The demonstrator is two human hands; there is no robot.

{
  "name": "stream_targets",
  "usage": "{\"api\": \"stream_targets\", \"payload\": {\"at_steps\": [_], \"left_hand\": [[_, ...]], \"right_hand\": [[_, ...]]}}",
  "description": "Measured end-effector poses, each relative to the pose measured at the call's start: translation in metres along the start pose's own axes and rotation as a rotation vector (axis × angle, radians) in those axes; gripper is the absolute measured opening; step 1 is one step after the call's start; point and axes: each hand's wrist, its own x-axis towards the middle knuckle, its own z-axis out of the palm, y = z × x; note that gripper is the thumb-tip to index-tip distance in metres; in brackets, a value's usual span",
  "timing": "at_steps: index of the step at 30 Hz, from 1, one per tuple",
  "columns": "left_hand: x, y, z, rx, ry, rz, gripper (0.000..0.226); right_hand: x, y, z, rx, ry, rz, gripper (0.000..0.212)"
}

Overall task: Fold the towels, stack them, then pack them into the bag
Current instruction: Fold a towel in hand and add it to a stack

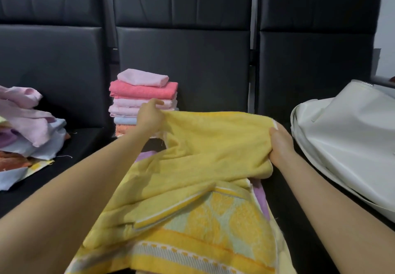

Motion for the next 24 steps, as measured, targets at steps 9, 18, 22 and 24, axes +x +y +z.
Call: {"api": "stream_targets", "payload": {"at_steps": [9,18,22,24], "left_hand": [[-0.043,-0.003,0.006,0.179,-0.057,0.083,0.043],[-0.148,0.033,-0.076,-0.132,-0.126,0.323,0.018],[-0.198,0.033,-0.114,-0.163,-0.192,0.45,0.015],[-0.216,0.026,-0.124,-0.169,-0.392,0.452,0.016]], "right_hand": [[-0.014,0.025,-0.003,-0.884,-0.009,-0.171,0.06],[-0.133,-0.03,0.008,-0.611,-0.365,-0.569,0.017],[-0.198,-0.037,0.0,-0.653,-0.753,-0.598,0.027],[-0.221,-0.026,-0.007,-0.828,-0.898,-0.639,0.025]]}}
